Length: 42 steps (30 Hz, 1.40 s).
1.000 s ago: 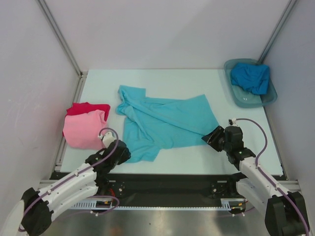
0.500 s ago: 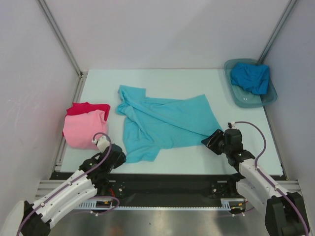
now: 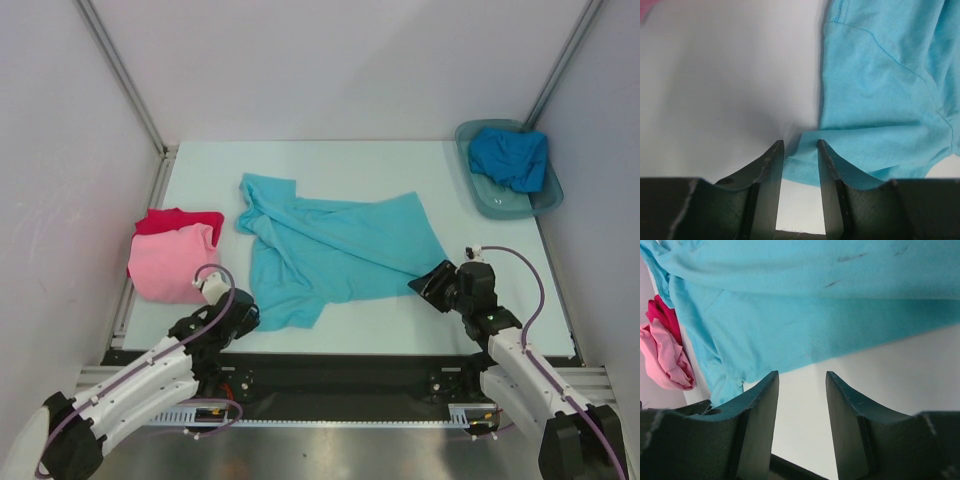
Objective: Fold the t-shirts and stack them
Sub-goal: Flatten the tshirt out
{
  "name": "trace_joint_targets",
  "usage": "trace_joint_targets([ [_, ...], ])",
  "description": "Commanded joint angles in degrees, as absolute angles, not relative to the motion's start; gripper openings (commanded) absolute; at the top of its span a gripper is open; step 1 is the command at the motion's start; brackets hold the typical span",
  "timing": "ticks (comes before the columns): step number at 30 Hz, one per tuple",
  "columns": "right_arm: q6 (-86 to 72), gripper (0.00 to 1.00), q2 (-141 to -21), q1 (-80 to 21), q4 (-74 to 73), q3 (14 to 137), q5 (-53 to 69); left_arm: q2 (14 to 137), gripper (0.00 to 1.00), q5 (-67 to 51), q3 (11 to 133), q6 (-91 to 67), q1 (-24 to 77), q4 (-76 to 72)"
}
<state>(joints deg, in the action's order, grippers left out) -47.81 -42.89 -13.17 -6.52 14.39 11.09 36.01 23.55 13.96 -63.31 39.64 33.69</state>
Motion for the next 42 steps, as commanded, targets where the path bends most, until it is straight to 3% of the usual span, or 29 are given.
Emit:
trace_joint_targets([
  [1,-48.3,0.48,-42.7,-13.0,-6.7,17.0,12.0,38.9,0.39,21.5,15.2,-62.1,40.0,31.8],
  [8,-48.3,0.46,-44.7,-10.6,-5.9,17.3,13.7,40.3,0.34,20.2,17.0,-62.7,40.8,33.6],
  [11,-48.3,0.45,-45.7,-9.8,-5.4,17.5,13.7,41.2,0.25,20.4,18.8,-63.6,41.0,36.9],
  [12,-48.3,0.45,-46.0,-9.6,-4.8,17.6,13.8,41.2,0.17,20.7,19.2,-64.0,41.1,37.6],
  [16,-48.4,0.44,-47.2,-8.4,-4.0,17.6,14.2,40.7,0.0,21.3,21.3,-65.6,41.1,41.3],
  [27,-48.9,0.43,-51.9,-5.4,-0.6,17.2,15.8,33.2,0.01,18.2,26.1,-73.2,42.4,54.2],
  [37,-50.5,0.42,-55.5,-4.6,4.1,17.1,15.5,30.9,0.0,19.2,41.8,-76.0,42.5,71.3],
  [42,-51.4,0.41,-57.3,-4.3,6.6,17.1,15.8,27.1,0.0,16.2,42.6,-77.0,42.5,75.2],
])
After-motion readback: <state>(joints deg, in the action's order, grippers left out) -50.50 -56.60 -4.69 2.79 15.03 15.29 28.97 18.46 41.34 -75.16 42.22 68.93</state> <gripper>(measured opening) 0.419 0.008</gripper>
